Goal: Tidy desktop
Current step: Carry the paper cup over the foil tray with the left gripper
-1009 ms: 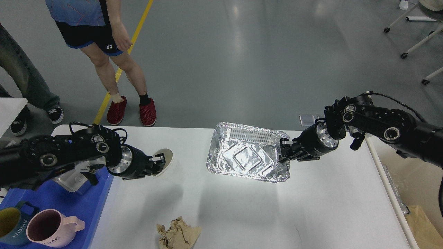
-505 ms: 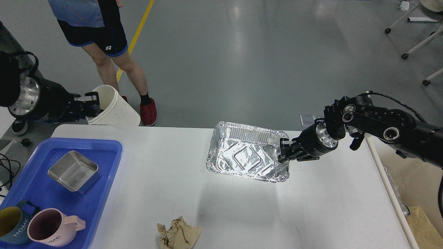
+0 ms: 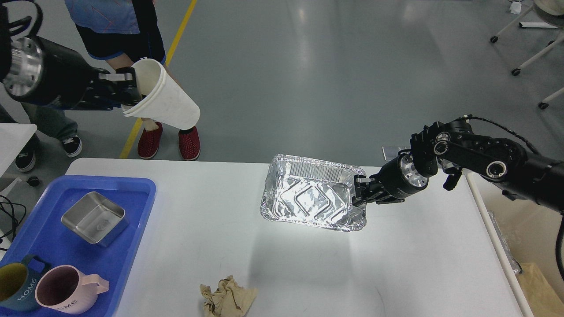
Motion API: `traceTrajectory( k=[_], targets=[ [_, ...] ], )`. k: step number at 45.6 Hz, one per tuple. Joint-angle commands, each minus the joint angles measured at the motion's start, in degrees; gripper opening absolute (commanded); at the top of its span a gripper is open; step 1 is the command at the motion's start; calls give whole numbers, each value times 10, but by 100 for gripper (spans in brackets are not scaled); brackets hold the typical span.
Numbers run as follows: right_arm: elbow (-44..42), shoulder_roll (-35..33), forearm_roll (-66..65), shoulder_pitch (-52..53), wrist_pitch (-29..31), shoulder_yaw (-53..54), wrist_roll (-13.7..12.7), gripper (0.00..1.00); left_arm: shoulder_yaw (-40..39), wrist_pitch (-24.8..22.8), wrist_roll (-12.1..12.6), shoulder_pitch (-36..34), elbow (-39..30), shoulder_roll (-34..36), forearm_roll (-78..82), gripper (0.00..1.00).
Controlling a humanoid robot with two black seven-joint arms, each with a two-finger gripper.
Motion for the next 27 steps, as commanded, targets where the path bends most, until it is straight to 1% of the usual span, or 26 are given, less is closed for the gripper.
traceTrajectory(
  k=[1,4,9,14,22,27],
  targets=[
    [10,-2,0,1,0,0,0,0,-1,34,0,41,35,-85,1,0],
    [13,-2,-1,2,0,0,0,0,-3,47,0,57,67,-145,0,0],
    [14,-2,-1,3,-1,0,0,0,-7,54,0,78,128,-228,0,0],
    [19,-3,-1,3,-2,0,0,0,-32,58,0,94,182,-319,-3,0],
    [23,1,-4,3,-6,0,0,0,-39,57,0,104,257,-423,-3,0],
    [22,2,-5,2,-6,0,0,0,-39,58,0,113,292,-480,-3,0]
  ],
)
